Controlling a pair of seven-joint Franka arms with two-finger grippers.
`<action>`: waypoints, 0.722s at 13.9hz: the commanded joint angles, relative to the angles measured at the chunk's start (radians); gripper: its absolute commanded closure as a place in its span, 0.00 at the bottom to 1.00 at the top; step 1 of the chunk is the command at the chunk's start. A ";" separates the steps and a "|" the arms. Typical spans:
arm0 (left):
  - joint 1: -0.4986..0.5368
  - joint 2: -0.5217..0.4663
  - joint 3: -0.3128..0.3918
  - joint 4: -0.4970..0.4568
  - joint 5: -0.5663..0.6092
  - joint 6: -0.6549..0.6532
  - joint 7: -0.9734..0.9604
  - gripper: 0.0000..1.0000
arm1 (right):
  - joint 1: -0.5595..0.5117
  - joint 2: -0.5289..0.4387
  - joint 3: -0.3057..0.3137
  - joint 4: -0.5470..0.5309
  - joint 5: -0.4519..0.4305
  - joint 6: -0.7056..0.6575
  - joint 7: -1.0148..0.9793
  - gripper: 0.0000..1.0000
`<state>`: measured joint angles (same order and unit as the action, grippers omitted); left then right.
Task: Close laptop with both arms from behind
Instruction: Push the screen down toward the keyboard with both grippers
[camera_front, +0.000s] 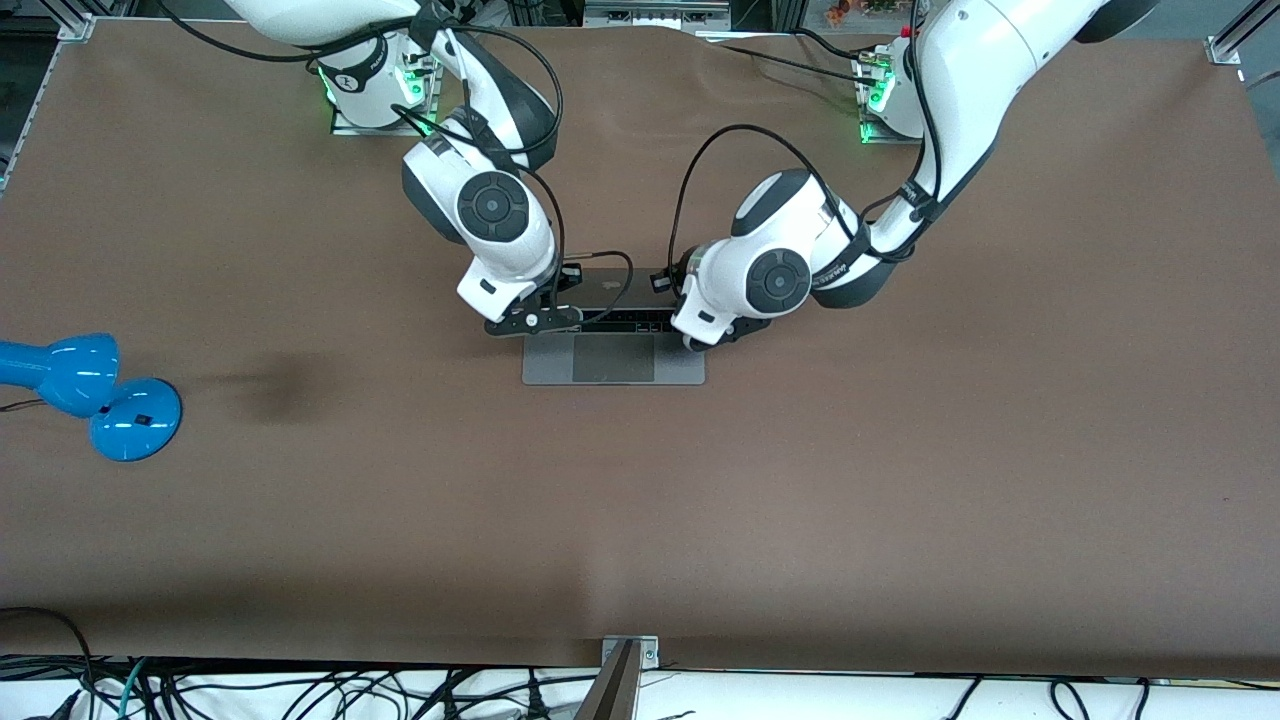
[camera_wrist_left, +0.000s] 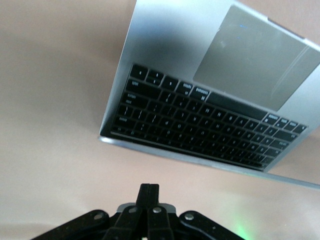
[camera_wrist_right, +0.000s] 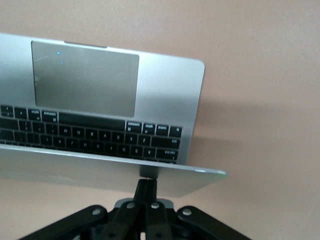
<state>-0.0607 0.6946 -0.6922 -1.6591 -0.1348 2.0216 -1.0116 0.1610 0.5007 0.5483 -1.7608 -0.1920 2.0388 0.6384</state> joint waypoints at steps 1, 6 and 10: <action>-0.034 0.054 0.031 0.065 0.026 -0.001 -0.027 1.00 | 0.002 0.077 -0.001 0.081 -0.044 0.000 0.018 1.00; -0.037 0.123 0.045 0.111 0.064 0.022 -0.027 1.00 | 0.000 0.165 -0.019 0.142 -0.078 0.014 0.017 1.00; -0.082 0.167 0.098 0.165 0.064 0.029 -0.027 1.00 | 0.002 0.226 -0.021 0.156 -0.144 0.067 0.015 1.00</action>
<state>-0.1032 0.8185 -0.6203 -1.5611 -0.0996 2.0563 -1.0154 0.1594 0.6868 0.5212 -1.6341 -0.2992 2.0878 0.6392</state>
